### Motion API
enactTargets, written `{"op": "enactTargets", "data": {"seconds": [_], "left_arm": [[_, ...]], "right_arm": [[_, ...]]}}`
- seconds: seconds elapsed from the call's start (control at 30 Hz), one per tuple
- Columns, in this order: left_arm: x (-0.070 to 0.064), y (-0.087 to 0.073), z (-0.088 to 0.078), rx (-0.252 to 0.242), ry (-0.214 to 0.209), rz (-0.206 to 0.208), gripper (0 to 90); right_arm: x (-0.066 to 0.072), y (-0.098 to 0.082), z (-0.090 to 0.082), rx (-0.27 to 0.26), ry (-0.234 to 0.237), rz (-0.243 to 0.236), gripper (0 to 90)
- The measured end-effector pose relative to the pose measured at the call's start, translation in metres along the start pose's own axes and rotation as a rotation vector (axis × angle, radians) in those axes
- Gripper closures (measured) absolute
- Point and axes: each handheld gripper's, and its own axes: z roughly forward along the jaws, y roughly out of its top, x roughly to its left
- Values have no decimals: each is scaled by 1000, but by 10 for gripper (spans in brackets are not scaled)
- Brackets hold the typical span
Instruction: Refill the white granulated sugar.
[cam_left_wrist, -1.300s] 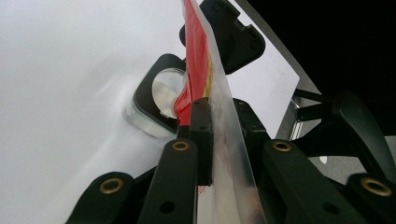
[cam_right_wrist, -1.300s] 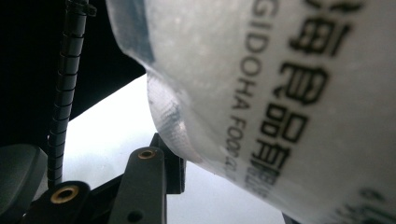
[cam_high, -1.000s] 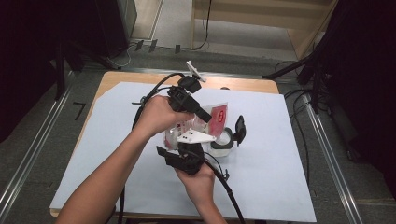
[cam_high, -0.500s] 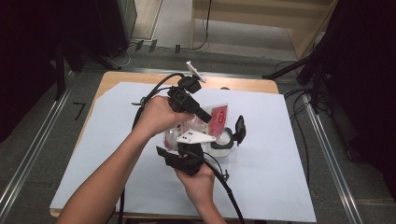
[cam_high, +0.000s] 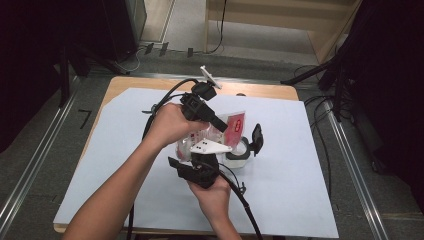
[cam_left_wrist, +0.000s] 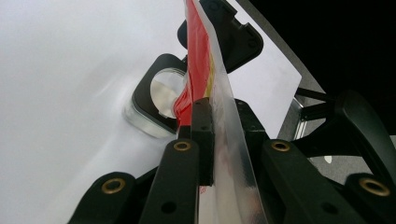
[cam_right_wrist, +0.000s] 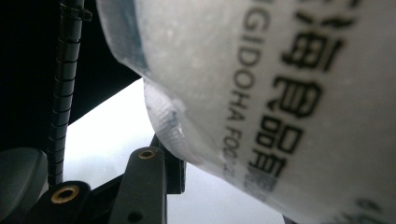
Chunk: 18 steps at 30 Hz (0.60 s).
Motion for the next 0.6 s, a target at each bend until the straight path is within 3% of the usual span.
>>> {"op": "enactTargets", "data": {"seconds": [0.17, 0.6], "left_arm": [[3, -3, -1, -10, -22, -12, 825], [3, -3, -1, -17, -19, -20, 826]], "right_arm": [[0, -1, -1, 5, -8, -10, 635], [0, -1, 0, 5, -3, -6, 635]]}}
